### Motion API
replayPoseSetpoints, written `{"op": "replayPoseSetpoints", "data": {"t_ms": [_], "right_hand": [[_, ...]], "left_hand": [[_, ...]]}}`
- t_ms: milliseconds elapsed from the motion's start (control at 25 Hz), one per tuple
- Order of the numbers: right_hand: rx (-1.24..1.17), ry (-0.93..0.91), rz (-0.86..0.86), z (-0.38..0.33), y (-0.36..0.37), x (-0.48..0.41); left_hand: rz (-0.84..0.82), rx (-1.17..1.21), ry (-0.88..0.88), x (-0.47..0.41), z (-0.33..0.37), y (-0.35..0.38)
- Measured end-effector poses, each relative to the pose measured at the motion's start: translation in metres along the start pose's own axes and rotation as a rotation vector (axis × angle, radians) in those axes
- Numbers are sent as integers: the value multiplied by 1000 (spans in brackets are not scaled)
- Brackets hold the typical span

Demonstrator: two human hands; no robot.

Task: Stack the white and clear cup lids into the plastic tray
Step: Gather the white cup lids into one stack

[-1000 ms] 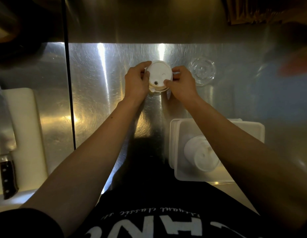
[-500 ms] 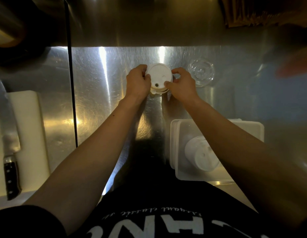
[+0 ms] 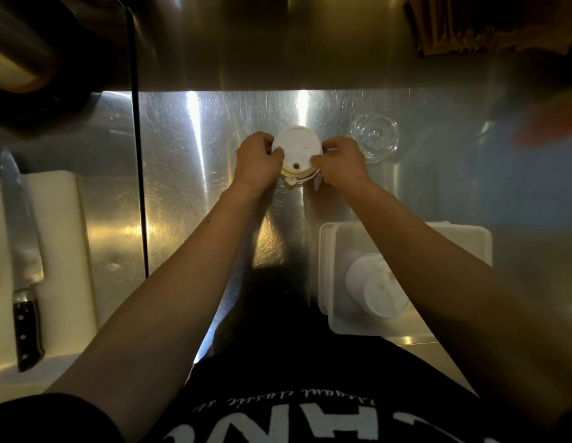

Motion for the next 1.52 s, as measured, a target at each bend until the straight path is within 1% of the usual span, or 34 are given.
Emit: {"op": "replayPoseSetpoints", "data": {"t_ms": [160,280,400,600,760,1040,1200,1400,1520], "right_hand": [[17,-13,9,-1,-2,1],[30,-28,15,-3,-2,2],[52,-42,18,-6,-1,3],[-11,-7,10,-5,0,7],[-68,8,23,-7,-7,13],[-184,-55,102,-18,-37,41],[-267,-86,146,-14,-58,70],[-349,-88,225,3,-95,107],[-351,-115,237,15,-117,124]], "left_hand": [[34,12,39,0,-3,-3],[50,63,40,5,0,-4],[57,97,-3,10,3,-3],[64,197,-151,9,-6,-3],[69,228,-165,16,-1,-10],[82,247,-111,35,4,-25],[107,286,-17,56,17,-37],[66,346,14,98,22,-33],[54,363,23,123,24,-26]]}}
Point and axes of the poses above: each hand's wrist, its own x-axis away from the middle knuckle, its own y-axis out of the palm, z = x × y, the point moved 6 cm from there along -x, towards the middle knuckle, and after that the axes turned 14 degrees about z, right-handed, at the moved point
